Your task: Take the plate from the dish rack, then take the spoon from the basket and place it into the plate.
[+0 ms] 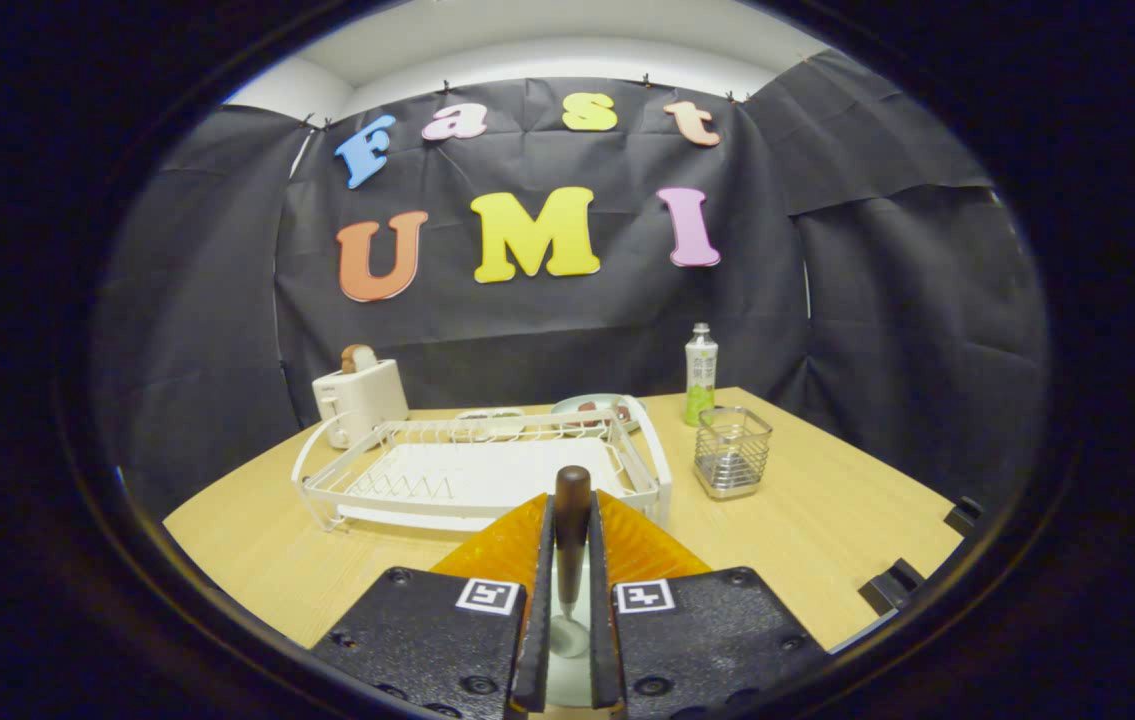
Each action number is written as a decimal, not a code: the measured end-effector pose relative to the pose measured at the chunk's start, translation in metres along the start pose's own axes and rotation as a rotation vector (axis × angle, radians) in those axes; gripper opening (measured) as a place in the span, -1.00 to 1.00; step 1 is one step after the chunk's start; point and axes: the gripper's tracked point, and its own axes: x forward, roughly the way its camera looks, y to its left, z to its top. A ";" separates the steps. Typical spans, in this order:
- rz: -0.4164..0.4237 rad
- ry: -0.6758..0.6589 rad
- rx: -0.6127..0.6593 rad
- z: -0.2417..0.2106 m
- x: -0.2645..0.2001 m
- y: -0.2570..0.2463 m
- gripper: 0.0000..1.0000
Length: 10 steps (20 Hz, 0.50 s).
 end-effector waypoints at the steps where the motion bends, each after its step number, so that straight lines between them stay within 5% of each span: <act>1: 0.007 -0.011 0.011 0.003 -0.004 -0.001 -0.46; 3: 0.004 -0.039 0.014 0.010 -0.016 -0.005 -0.35; 10: 0.017 -0.142 -0.071 0.045 -0.061 -0.007 0.79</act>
